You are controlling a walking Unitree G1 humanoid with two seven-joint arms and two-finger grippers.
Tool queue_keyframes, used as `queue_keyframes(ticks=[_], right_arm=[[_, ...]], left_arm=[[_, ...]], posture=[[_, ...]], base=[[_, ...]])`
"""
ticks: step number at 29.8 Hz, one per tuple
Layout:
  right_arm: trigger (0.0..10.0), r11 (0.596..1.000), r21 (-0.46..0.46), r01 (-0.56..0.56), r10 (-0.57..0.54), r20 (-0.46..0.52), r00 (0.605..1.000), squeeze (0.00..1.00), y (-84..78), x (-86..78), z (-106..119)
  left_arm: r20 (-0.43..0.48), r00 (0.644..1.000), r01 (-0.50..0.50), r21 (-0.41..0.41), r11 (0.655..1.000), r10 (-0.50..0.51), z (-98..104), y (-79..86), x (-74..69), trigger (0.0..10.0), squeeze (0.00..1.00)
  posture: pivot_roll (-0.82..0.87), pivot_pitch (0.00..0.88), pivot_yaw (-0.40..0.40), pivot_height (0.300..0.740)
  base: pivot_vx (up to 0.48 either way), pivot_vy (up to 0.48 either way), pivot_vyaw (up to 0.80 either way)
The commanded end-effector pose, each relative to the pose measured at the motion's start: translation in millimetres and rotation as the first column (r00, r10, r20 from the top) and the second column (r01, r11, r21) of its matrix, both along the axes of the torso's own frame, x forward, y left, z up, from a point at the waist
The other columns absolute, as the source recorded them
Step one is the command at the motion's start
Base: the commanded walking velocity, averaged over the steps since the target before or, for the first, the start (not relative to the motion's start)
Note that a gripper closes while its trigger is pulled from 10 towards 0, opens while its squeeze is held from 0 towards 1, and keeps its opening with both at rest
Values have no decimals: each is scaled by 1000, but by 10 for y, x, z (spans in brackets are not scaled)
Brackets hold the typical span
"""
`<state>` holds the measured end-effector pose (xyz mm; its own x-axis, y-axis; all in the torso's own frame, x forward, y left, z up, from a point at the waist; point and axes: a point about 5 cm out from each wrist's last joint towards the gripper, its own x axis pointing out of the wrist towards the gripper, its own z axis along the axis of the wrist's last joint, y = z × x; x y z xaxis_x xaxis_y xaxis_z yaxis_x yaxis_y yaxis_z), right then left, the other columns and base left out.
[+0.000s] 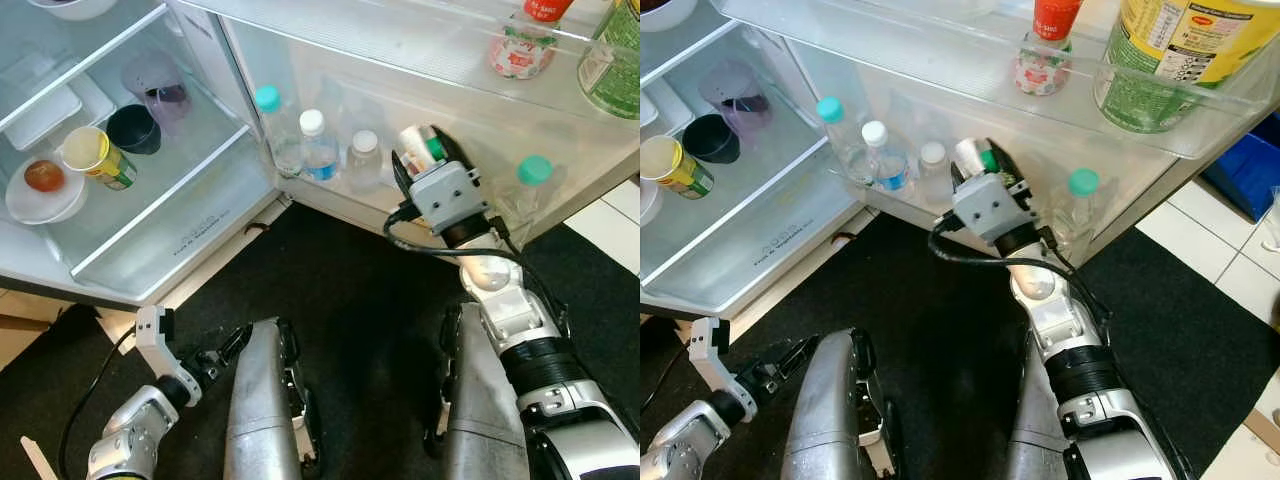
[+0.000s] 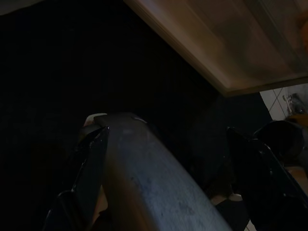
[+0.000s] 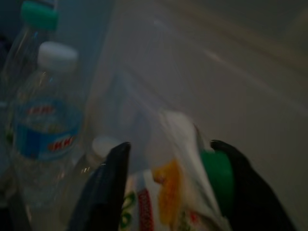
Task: Restocking fridge
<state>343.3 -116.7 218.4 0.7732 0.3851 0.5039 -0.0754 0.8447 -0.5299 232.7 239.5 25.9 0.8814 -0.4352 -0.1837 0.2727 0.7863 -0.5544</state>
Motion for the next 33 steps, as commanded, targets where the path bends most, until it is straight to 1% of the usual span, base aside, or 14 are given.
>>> queue_keyframes(ticks=[1, 6, 7, 8, 10, 11, 12, 19, 20, 22, 23, 25, 31, 33], right_arm=[[10000, 998, 32, -46, 47, 0, 999, 1000, 39, -56, 44], [10000, 992, 54, -117, 116, 17, 993, 1000, 34, -136, 192], [10000, 989, 58, -135, 135, 8, 991, 867, 23, -150, 212], [10000, 989, 58, -135, 135, 8, 991, 867, 23, -150, 212], [10000, 976, 61, -207, 210, -37, 977, 502, 32, -208, 220], [10000, 970, 50, -239, 242, -56, 969, 416, 40, -242, 214], [10000, 957, 52, -284, 288, -83, 954, 0, 56, -287, 201], [10000, 863, 123, -490, 506, -215, 836, 0, 86, -548, 115], [10000, 827, 160, -540, 563, -261, 785, 0, 67, -627, 55], [10000, 696, 252, -672, 714, -346, 609, 0, 32, -879, -88], [10000, 696, 252, -672, 714, -346, 609, 0, 32, -879, -88], [10000, 631, 296, -717, 763, -405, 504, 0, -26, -1015, -234], [10000, 579, 397, -712, 796, -465, 388, 0, -180, -1152, -474], [10000, 575, 533, -621, 812, -466, 353, 0, -372, -1160, -701]], left_arm=[[-69, 997, -23, -14, 1000, 22, -160, -22, -121, 10000, 0], [-78, 996, -33, -28, 999, 31, -208, -78, -77, 10000, 0], [-83, 996, -37, -32, 999, 34, -226, -90, -68, 10000, 0], [-83, 996, -37, -32, 999, 34, -226, -90, -68, 10000, 0], [-96, 995, -45, -38, 998, 42, -273, -110, -67, 10000, 0], [-102, 994, -50, -41, 998, 45, -293, -117, -70, 10000, 0], [-108, 993, -55, -43, 998, 50, -313, -121, -76, 10000, 0], [-134, 989, -76, -53, 996, 68, -397, -163, -66, 10000, 0], [-140, 987, -83, -56, 995, 74, -413, -170, -62, 10000, 0], [-151, 984, -102, -56, 993, 92, -444, -172, -54, 10000, 0], [-151, 984, -102, -56, 993, 92, -444, -172, -54, 10000, 0], [-150, 982, -123, -58, 991, 113, -447, -156, -34, 10000, 0], [-137, 981, -147, -60, 987, 137, -430, -124, 2, 10000, 0], [-110, 984, -149, -55, 987, 142, -386, -105, 71, 10000, 0]], posture=[[113, 458, 83, 537], [92, 431, 71, 537], [78, 417, 66, 537], [78, 417, 66, 537], [51, 398, 56, 537], [47, 395, 54, 537], [41, 390, 51, 537], [8, 352, 37, 537], [1, 332, 31, 537], [-7, 313, 27, 537], [-7, 313, 27, 537], [-7, 286, 27, 537], [-7, 261, 31, 537], [-14, 232, 34, 537]], base=[[0, 0, 0], [0, 0, 0], [0, 0, 0], [0, 0, 0], [0, 0, 0], [0, 0, 0], [0, 0, 0], [0, 0, 0], [0, 0, 0], [0, 0, 0], [0, 0, 0], [0, 0, 0], [0, 0, 0], [0, 0, 0]])
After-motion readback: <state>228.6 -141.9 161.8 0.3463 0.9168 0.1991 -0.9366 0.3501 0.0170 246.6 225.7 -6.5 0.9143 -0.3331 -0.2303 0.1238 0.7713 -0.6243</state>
